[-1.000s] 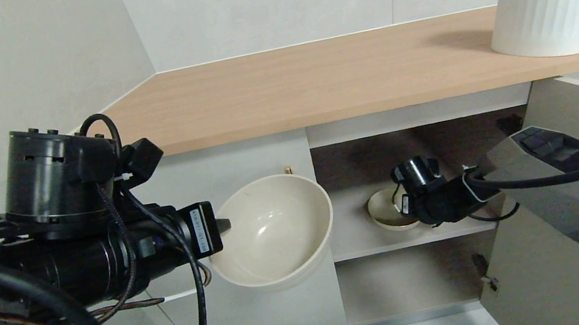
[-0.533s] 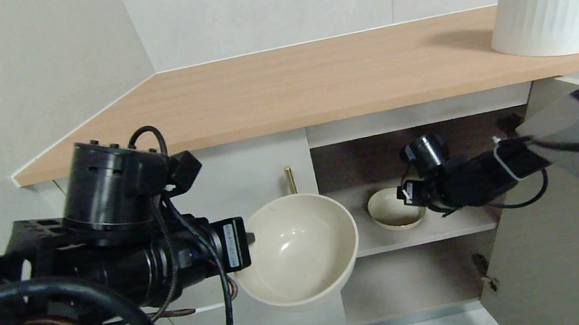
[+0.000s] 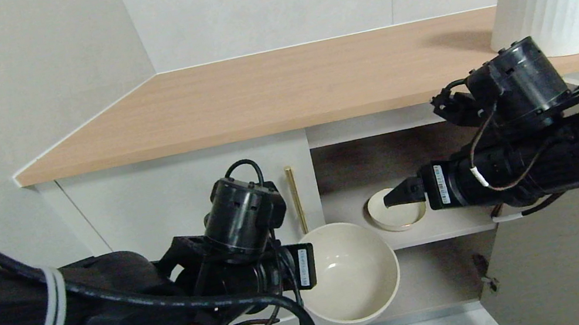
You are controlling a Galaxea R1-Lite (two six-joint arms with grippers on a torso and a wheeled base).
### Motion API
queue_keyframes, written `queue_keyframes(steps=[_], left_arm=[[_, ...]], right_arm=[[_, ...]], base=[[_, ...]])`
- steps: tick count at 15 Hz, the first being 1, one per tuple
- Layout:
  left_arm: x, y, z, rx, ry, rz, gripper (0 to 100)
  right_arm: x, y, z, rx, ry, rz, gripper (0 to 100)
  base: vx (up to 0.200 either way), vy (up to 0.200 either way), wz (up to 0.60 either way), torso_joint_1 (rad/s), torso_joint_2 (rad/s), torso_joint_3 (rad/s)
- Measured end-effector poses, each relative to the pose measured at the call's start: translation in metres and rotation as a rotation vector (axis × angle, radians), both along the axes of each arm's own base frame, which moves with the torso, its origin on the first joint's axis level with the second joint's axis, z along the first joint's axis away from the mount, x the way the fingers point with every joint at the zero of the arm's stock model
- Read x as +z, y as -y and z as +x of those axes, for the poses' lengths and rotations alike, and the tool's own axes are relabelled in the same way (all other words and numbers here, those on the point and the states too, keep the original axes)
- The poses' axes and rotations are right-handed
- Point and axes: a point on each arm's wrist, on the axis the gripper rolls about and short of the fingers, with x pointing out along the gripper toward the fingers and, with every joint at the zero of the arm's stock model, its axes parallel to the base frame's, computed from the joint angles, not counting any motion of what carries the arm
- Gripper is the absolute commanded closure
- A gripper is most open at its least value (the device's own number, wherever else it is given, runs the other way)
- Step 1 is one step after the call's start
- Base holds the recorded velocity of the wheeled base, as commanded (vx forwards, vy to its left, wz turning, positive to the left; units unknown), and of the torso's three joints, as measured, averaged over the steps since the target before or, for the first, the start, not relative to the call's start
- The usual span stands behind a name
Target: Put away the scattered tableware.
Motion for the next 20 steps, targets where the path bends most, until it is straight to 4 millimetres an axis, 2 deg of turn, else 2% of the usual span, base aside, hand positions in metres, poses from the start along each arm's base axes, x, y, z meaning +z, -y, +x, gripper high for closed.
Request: queue_keyframes(steps=[2, 4, 10, 14, 15, 20], left_arm=[[-0.009, 0.007, -0.001, -0.016, -0.018, 0.019, 100], [-0.015, 0.011, -0.002, -0.020, -0.027, 0.034, 100], [-0.016, 0.013, -0.003, 0.001, -0.013, 0.056, 100], [-0.014, 0.014, -0.006, -0.002, -0.006, 0.054, 100], [-0.013, 0.014, -0.006, -0.003, -0.003, 0.051, 100], [-0.011, 0.013, -0.008, -0.006, -0.002, 0.049, 100]], right_arm=[[-0.001, -0.010, -0.022, 0.084, -0.007, -0.027, 0], [-0.011, -0.020, -0.031, 0.136, -0.050, -0.068, 0], [-0.057, -0.042, -0.015, 0.149, -0.168, -0.167, 0], [-0.072, -0.050, -0.007, 0.143, -0.194, -0.185, 0], [-0.074, -0.051, -0.006, 0.136, -0.189, -0.186, 100], [-0.082, -0.057, 0.001, 0.125, -0.184, -0.183, 100]], base=[[0.000, 0.000, 0.00, 0.000, 0.00, 0.000], [0.000, 0.000, 0.00, 0.000, 0.00, 0.000], [0.000, 0.000, 0.00, 0.000, 0.00, 0.000], [0.000, 0.000, 0.00, 0.000, 0.00, 0.000], [0.000, 0.000, 0.00, 0.000, 0.00, 0.000], [0.000, 0.000, 0.00, 0.000, 0.00, 0.000]])
